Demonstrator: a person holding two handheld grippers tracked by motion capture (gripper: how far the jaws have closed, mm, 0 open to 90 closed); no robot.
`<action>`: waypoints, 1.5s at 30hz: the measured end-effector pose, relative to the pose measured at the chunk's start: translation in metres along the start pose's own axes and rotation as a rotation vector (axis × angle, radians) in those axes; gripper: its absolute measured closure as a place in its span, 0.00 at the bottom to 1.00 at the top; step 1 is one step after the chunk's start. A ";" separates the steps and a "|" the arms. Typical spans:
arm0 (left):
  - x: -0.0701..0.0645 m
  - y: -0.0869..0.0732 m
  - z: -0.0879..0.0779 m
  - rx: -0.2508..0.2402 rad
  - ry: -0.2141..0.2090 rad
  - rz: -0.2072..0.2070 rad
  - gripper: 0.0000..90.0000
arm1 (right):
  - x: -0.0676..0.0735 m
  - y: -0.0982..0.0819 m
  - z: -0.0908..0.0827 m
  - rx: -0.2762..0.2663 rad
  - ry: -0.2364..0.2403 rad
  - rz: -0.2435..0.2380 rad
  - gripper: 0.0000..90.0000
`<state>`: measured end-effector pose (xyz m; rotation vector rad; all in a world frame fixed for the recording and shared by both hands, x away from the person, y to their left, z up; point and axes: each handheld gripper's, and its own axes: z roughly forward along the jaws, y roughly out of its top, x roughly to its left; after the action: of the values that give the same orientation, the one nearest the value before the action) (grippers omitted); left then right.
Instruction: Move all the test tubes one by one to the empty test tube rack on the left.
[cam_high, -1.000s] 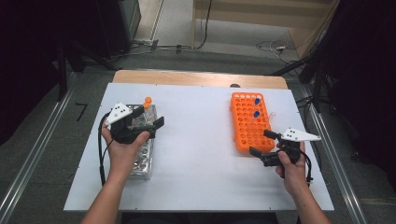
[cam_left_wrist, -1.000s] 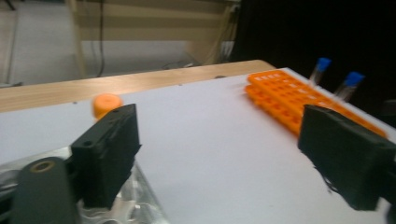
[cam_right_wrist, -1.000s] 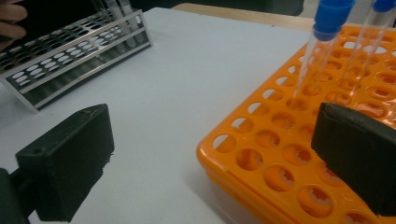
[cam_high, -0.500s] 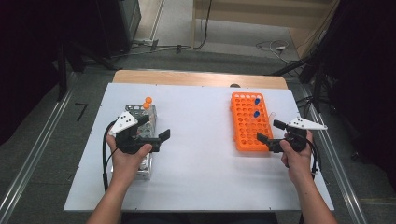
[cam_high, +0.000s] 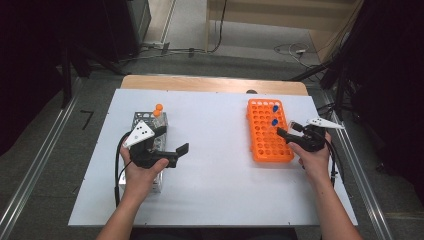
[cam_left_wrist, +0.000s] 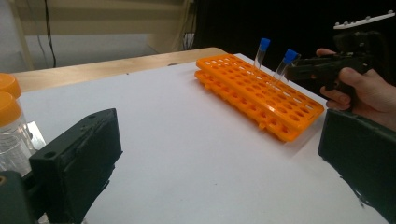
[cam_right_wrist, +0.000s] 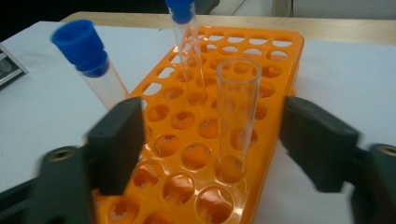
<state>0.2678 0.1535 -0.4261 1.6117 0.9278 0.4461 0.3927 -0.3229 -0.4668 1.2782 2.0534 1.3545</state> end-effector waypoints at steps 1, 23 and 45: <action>-0.001 0.000 0.000 0.002 -0.001 0.003 0.00 | 0.000 -0.001 0.002 0.000 0.002 0.006 0.35; -0.007 -0.001 0.002 0.020 -0.012 0.010 0.00 | 0.004 -0.014 0.005 -0.001 -0.110 -0.022 0.81; -0.013 0.001 0.002 0.020 -0.033 0.014 0.00 | 0.025 0.015 -0.048 -0.089 0.002 -0.062 0.82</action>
<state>0.2620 0.1421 -0.4231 1.6404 0.8987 0.4198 0.3531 -0.3258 -0.4270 1.1674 1.9932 1.4030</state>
